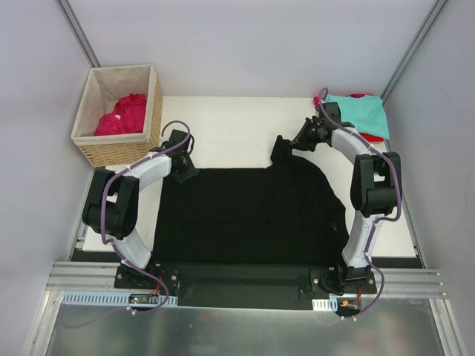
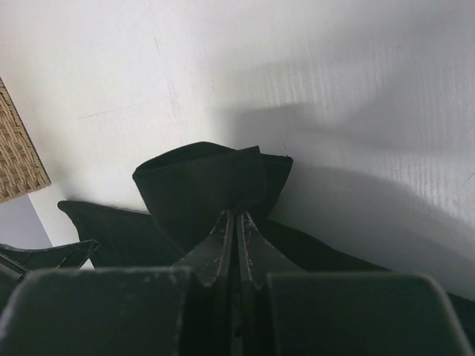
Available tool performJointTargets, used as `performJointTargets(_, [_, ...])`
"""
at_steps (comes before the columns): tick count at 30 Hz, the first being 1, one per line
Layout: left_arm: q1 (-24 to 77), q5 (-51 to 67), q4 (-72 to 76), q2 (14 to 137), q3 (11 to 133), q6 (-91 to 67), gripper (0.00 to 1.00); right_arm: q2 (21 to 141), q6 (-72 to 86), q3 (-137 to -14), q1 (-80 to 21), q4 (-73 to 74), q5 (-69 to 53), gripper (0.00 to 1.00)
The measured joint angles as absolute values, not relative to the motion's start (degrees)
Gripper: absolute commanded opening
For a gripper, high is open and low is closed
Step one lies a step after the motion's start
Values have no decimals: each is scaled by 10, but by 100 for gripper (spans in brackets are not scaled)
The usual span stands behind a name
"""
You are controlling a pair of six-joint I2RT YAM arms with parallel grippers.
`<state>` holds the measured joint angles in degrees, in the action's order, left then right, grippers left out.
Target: Fold and stack the t-shirts
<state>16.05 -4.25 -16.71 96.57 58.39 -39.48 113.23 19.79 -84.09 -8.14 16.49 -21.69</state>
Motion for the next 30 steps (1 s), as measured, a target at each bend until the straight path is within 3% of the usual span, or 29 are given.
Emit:
performJointTargets(1, [159, -32, -165, 968, 590, -389, 38, 1131, 197, -841, -81, 165, -217, 1])
performJointTargets(2, [156, -20, -163, 971, 596, -383, 61, 1130, 196, -841, -81, 166, -217, 1])
performJointTargets(4, [144, 7, -156, 980, 610, -371, 78, 1128, 195, -841, -81, 167, -217, 1])
performJointTargets(5, [137, 17, -154, 984, 615, -372, 99, 1126, 194, -841, -81, 168, -217, 1])
performJointTargets(18, [18, 166, -158, 1086, 719, -359, 99, 1114, 190, -841, -84, 174, -214, 1])
performJointTargets(30, [-34, 238, -196, 1063, 714, -346, 99, 1114, 188, -841, -89, 174, -213, 1])
